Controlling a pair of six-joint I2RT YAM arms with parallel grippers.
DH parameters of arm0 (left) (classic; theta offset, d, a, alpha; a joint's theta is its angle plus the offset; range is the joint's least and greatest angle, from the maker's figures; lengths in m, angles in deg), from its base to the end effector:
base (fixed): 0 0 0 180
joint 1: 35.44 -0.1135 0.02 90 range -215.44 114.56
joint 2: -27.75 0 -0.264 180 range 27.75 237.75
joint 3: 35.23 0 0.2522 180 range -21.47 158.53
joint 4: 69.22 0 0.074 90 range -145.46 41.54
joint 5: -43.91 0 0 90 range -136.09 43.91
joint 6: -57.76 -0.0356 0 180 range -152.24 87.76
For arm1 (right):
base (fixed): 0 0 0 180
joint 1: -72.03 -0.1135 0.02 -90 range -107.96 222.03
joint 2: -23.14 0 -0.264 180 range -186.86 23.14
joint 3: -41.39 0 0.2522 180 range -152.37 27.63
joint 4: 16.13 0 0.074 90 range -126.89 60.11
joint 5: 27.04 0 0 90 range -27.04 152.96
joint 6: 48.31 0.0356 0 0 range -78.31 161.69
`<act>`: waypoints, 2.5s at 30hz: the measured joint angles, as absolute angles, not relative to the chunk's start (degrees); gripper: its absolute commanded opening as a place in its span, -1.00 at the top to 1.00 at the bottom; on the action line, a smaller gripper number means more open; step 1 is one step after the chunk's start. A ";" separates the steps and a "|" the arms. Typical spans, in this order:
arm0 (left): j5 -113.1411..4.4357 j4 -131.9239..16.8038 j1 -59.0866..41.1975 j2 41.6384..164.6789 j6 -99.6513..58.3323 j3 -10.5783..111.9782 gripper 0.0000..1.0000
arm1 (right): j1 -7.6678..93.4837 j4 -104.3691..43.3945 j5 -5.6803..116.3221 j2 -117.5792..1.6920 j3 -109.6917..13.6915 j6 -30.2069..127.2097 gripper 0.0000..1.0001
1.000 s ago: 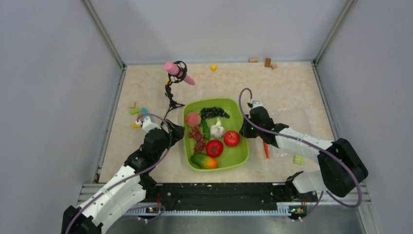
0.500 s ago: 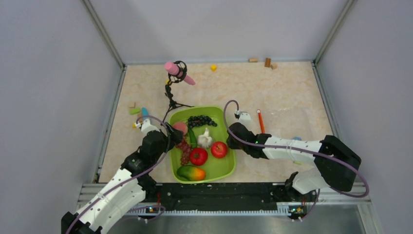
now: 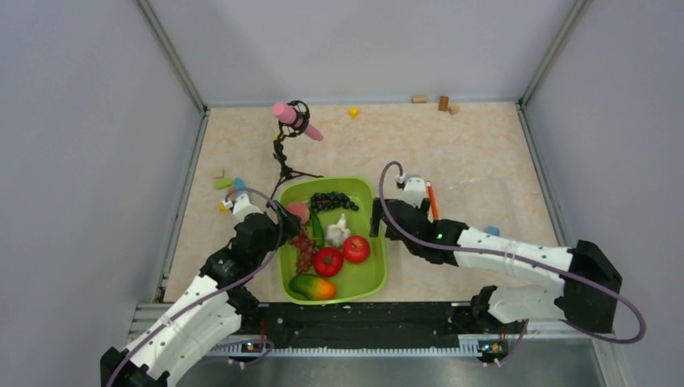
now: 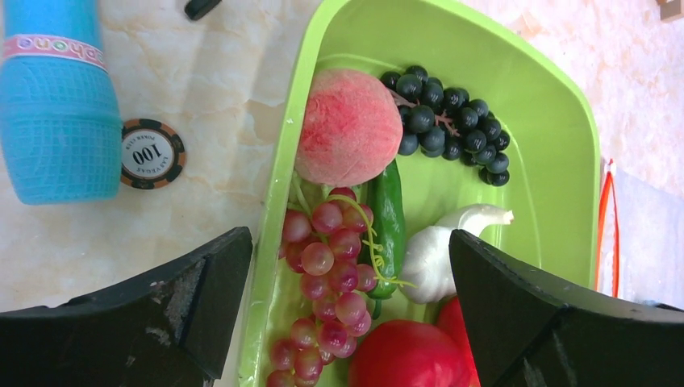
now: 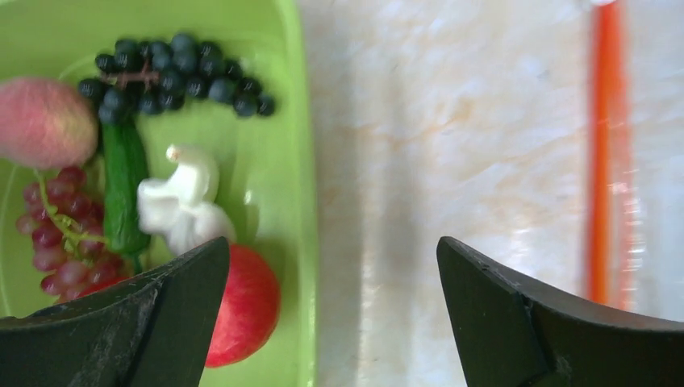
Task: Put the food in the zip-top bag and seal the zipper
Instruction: Move the bin to the center of the board, then pick up the zipper food storage bag at the center of the board.
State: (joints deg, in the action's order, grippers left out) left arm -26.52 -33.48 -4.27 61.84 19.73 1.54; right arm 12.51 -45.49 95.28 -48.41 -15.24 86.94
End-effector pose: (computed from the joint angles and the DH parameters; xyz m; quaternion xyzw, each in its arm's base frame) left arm 0.1289 -0.0640 0.2146 -0.2361 0.8374 -0.1999 0.4506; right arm 0.1456 0.2098 0.2263 -0.0026 0.8916 0.1390 0.4309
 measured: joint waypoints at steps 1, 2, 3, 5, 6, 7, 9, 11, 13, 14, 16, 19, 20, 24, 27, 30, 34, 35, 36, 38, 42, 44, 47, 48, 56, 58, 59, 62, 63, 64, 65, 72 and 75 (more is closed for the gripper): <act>-26.08 -33.11 -4.27 62.04 19.70 1.93 -0.95 | 13.14 -47.65 96.89 -46.62 -16.07 85.76 -0.98; -25.43 -32.60 -4.27 62.06 19.70 2.56 -0.95 | 14.15 -49.44 97.59 -45.20 -16.72 84.60 -0.98; -24.94 -32.06 -4.27 62.01 19.73 3.17 -0.95 | 15.63 -50.91 97.62 -44.17 -17.18 83.42 -0.98; -23.94 -31.58 -4.27 61.99 19.70 4.51 -0.95 | 21.99 -54.05 95.93 -43.34 -18.23 80.08 -0.98; -23.59 -31.47 -4.27 61.88 19.66 5.05 -0.95 | 25.29 -55.45 95.71 -43.78 -18.58 78.72 -0.98; -23.35 -31.38 -4.27 61.73 19.64 5.34 -0.95 | 28.62 -57.55 96.02 -44.89 -19.06 77.26 -0.98; -22.78 -31.16 -4.27 61.18 19.46 5.62 -0.95 | 31.44 -61.16 97.00 -47.95 -20.18 74.85 -0.98; -22.39 -30.57 -4.27 60.70 19.20 5.62 -0.95 | 31.68 -65.14 98.36 -52.89 -22.30 72.23 -0.98; -22.15 -30.27 -4.27 60.35 19.00 5.62 -0.95 | 31.65 -67.96 99.71 -57.90 -24.99 70.57 -0.96; -22.06 -30.14 -4.27 60.11 18.87 5.64 -0.95 | 31.68 -69.29 100.59 -60.74 -26.67 69.92 -0.94; -21.80 -29.87 -4.27 59.83 18.81 5.62 -0.95 | 31.72 -71.50 102.75 -66.40 -29.88 69.26 -0.89; -21.27 -29.68 -4.27 59.28 18.74 5.62 -0.95 | 31.87 -75.26 106.51 -73.92 -33.69 69.50 -0.84; -21.12 -29.68 -4.27 59.04 18.74 5.62 -0.95 | 31.96 -76.79 107.78 -76.17 -34.60 69.92 -0.82; -20.84 -29.74 -4.27 58.21 18.63 5.38 -0.95 | 32.14 -80.72 111.10 -81.28 -35.89 71.23 -0.80; -20.66 -29.76 -4.27 57.86 18.59 5.08 -0.95 | 32.16 -82.62 112.70 -81.63 -36.09 72.06 -0.79; -20.70 -30.11 -4.27 57.86 18.59 4.42 -0.95 | 32.16 -83.45 113.37 -81.63 -36.13 72.84 -0.77; -20.73 -30.40 -4.27 57.86 18.55 3.48 -0.95 | 32.16 -83.96 113.48 -81.52 -36.13 73.43 -0.76; -20.75 -30.44 -4.27 57.86 18.52 3.39 -0.95 | 32.16 -84.04 113.48 -81.44 -36.13 73.54 -0.76; -20.75 -30.62 -4.27 57.86 18.52 3.31 -0.95 | 32.16 -84.04 113.44 -81.20 -36.11 73.72 -0.76; -20.75 -30.90 -4.27 57.86 18.50 3.24 -0.95 | 32.16 -84.15 113.48 -80.43 -36.11 73.85 -0.76; -20.79 -31.67 -4.27 57.86 18.22 3.22 -0.95 | 32.16 -84.26 113.44 -77.94 -35.50 73.85 -0.76; -20.95 -31.95 -4.27 57.88 18.09 3.22 -0.95 | 32.18 -84.37 113.42 -76.93 -35.19 73.85 -0.76; -20.97 -32.08 -4.27 57.90 17.78 3.22 -0.95 | 32.18 -84.30 113.42 -76.54 -34.69 73.83 -0.75; -20.95 -32.15 -4.27 57.90 17.76 3.20 -0.95 | 32.18 -84.39 113.35 -76.54 -34.58 73.81 -0.73; -20.95 -32.30 -4.27 57.90 17.54 3.13 -0.95 | 32.62 -84.61 113.68 -77.77 -33.84 74.29 -0.37; -20.95 -32.30 -4.27 57.90 17.54 3.11 -0.95 | 32.86 -84.59 113.88 -78.71 -33.84 74.55 -0.26; -20.95 -32.30 -4.27 57.90 17.54 3.09 -0.95 | 32.94 -84.57 113.94 -79.21 -33.82 74.75 -0.21; -20.92 -32.28 -4.27 57.88 17.54 3.04 -0.95 | 32.97 -84.15 113.92 -80.58 -33.47 75.16 -0.08; -20.88 -32.28 -4.27 57.86 17.54 3.04 -0.95 | 32.97 -84.02 113.90 -81.04 -33.34 75.29 -0.04; -20.81 -32.28 -4.27 57.86 17.54 3.04 -0.95 | 32.97 -83.69 113.88 -81.44 -33.07 75.40 0.00; -20.68 -32.26 -4.27 57.86 17.54 3.04 -0.95 | 33.01 -83.58 113.86 -81.74 -32.90 75.44 0.07; -20.49 -31.84 -4.27 56.55 17.54 3.04 -0.95 | 33.32 -82.21 113.88 -82.73 -32.24 76.38 1.00; -20.44 -31.25 -4.27 55.96 17.34 3.07 -0.95 | 33.32 -81.97 113.79 -82.55 -32.24 76.78 1.00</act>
